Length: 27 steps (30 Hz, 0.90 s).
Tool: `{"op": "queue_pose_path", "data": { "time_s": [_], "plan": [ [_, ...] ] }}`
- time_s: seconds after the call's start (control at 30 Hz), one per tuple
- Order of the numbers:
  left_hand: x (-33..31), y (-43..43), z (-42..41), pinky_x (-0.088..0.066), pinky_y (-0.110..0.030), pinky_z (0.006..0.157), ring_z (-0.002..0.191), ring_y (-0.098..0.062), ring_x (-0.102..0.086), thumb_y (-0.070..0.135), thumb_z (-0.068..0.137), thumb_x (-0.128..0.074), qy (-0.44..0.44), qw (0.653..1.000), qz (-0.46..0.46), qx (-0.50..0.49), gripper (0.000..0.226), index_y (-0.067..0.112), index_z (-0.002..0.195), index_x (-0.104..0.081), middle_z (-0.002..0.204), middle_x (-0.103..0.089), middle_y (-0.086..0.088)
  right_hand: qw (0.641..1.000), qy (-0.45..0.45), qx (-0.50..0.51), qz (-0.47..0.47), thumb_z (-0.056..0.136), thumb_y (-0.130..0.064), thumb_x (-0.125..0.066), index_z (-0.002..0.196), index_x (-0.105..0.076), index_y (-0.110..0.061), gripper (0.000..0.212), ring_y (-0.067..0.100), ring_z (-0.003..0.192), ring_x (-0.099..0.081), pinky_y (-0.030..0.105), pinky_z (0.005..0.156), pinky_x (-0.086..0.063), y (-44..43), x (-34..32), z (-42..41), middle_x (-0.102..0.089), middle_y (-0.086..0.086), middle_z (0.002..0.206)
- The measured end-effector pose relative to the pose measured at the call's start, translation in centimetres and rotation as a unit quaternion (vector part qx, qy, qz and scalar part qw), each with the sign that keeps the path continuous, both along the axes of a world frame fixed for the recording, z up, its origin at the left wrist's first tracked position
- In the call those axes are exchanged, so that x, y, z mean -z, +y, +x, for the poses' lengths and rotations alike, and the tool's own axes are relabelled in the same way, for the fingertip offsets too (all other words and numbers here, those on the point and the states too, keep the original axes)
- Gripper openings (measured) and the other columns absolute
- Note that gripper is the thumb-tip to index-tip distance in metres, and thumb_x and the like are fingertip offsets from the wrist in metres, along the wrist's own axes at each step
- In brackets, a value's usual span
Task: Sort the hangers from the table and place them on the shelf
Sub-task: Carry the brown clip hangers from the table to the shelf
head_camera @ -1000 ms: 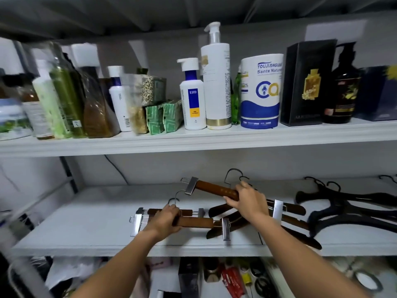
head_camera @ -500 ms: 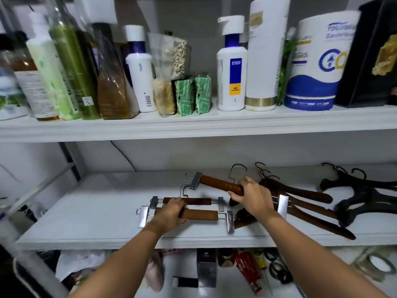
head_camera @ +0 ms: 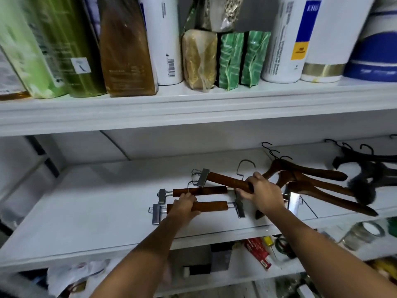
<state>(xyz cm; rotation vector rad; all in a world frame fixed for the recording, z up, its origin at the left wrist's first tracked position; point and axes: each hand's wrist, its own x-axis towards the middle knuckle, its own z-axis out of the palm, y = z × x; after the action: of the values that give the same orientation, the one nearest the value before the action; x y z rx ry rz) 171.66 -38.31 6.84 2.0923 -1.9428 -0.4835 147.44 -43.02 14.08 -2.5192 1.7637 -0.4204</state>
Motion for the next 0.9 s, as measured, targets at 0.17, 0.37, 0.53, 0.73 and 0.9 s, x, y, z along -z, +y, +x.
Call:
{"op": "queue_pose_path", "data": {
  "time_s": [0.17, 0.37, 0.53, 0.73, 0.9],
  "plan": [
    [0.7, -1.2, 0.5, -0.037, -0.038, 0.105, 0.120, -0.019, -0.042, 0.032, 0.088, -0.061, 0.024, 0.999, -0.003, 0.026, 0.038, 0.016, 0.121, -0.051, 0.124, -0.047, -0.002, 1.000, -0.001, 0.013, 0.000, 0.088, -0.056, -0.053, 0.112, -0.061, -0.018, 0.046, 0.018, 0.087, -0.060, 0.025, 0.068, -0.041, -0.1, 0.7, 0.5, -0.050, -0.002, 0.109],
    [1.2, -1.9, 0.4, -0.037, -0.037, 0.107, 0.124, -0.022, -0.041, 0.036, 0.088, -0.060, 0.006, 1.000, -0.003, 0.028, 0.046, 0.016, 0.127, -0.047, 0.133, -0.045, -0.005, 1.000, 0.005, 0.018, -0.004, 0.087, -0.056, -0.053, 0.110, -0.062, -0.018, 0.046, 0.017, 0.083, -0.060, 0.026, 0.066, -0.046, 0.1, 1.3, 0.8, -0.051, -0.003, 0.104],
    [0.9, -0.9, 1.7, -0.035, -0.025, 0.096, 0.115, -0.013, -0.042, 0.041, 0.086, -0.060, -0.010, 0.996, -0.087, 0.037, 0.045, 0.022, 0.126, -0.050, 0.124, -0.050, 0.003, 1.000, 0.007, 0.007, 0.000, 0.086, -0.055, -0.056, 0.109, -0.063, -0.019, 0.044, 0.017, 0.083, -0.061, 0.027, 0.068, -0.049, 0.6, 1.3, 0.8, -0.051, -0.004, 0.104],
    [-1.4, 0.7, 6.3, -0.033, -0.024, 0.092, 0.113, -0.016, -0.045, 0.025, 0.091, -0.056, 0.001, 0.990, -0.139, 0.009, 0.029, 0.021, 0.120, -0.053, 0.119, -0.052, 0.003, 0.999, -0.011, -0.033, 0.015, 0.084, -0.054, -0.060, 0.113, -0.062, -0.020, 0.044, 0.017, 0.087, -0.060, 0.027, 0.072, -0.047, 1.3, 1.1, 1.2, -0.047, -0.008, 0.099],
    [-4.0, 1.4, 9.6, -0.036, -0.028, 0.099, 0.117, -0.021, -0.047, 0.013, 0.096, -0.045, -0.017, 0.983, -0.179, -0.046, 0.029, 0.014, 0.124, -0.053, 0.124, -0.053, -0.003, 0.995, 0.007, -0.087, 0.044, 0.083, -0.055, -0.060, 0.112, -0.064, -0.020, 0.046, 0.019, 0.093, -0.060, 0.029, 0.083, -0.048, 2.4, 2.2, 2.8, -0.053, -0.003, 0.109]
  ]
}}
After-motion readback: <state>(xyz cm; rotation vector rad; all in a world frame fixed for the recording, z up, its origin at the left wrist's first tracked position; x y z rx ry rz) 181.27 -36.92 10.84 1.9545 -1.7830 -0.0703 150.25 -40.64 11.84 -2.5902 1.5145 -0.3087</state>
